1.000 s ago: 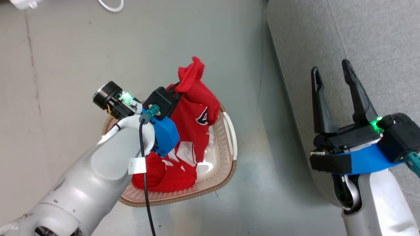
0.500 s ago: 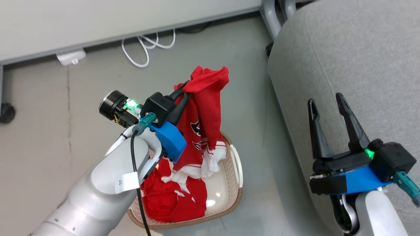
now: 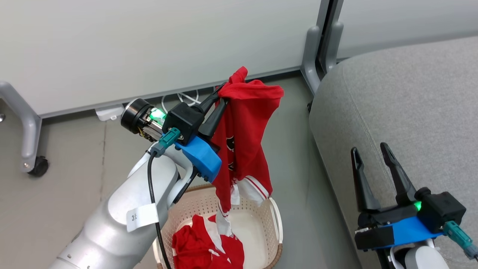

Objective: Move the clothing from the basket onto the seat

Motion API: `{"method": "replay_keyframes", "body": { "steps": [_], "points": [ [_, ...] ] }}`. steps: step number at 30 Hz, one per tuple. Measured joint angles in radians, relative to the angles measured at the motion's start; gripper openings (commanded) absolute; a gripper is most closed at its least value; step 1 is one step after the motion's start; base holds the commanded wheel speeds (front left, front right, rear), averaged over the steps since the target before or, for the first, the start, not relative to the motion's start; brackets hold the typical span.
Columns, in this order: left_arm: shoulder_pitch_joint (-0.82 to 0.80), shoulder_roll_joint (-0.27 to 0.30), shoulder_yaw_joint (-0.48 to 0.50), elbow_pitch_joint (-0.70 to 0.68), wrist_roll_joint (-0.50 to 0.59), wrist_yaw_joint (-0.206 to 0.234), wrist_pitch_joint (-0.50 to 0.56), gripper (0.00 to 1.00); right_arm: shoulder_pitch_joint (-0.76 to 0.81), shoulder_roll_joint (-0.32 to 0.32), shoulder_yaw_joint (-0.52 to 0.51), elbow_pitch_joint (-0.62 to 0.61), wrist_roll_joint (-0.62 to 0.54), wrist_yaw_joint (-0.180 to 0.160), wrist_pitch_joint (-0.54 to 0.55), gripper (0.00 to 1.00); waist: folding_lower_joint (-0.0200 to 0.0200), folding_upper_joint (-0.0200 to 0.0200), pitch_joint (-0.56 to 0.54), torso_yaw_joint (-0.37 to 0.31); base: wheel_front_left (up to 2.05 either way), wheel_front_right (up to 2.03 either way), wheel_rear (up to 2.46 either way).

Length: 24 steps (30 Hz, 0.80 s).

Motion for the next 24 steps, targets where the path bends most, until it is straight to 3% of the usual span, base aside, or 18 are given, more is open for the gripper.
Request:
{"method": "replay_keyframes", "body": {
  "steps": [17, 24],
  "points": [
    [0.015, -0.006, 0.004, -0.051, -0.010, 0.001, 0.000, 0.00, 0.049, 0.000, -0.009, 0.001, 0.004, 0.000, 0.000, 1.00, 0.0001, 0.0000, -0.054, 0.030, 0.00, 0.00, 0.00],
    [0.011, -0.010, 0.004, -0.065, -0.014, 0.009, 0.000, 0.00, 0.016, -0.011, 0.060, 0.015, -0.011, 0.000, 0.000, 1.00, 0.0001, 0.0000, -0.035, 0.041, 0.00, 0.00, 0.00]
  ]
}}
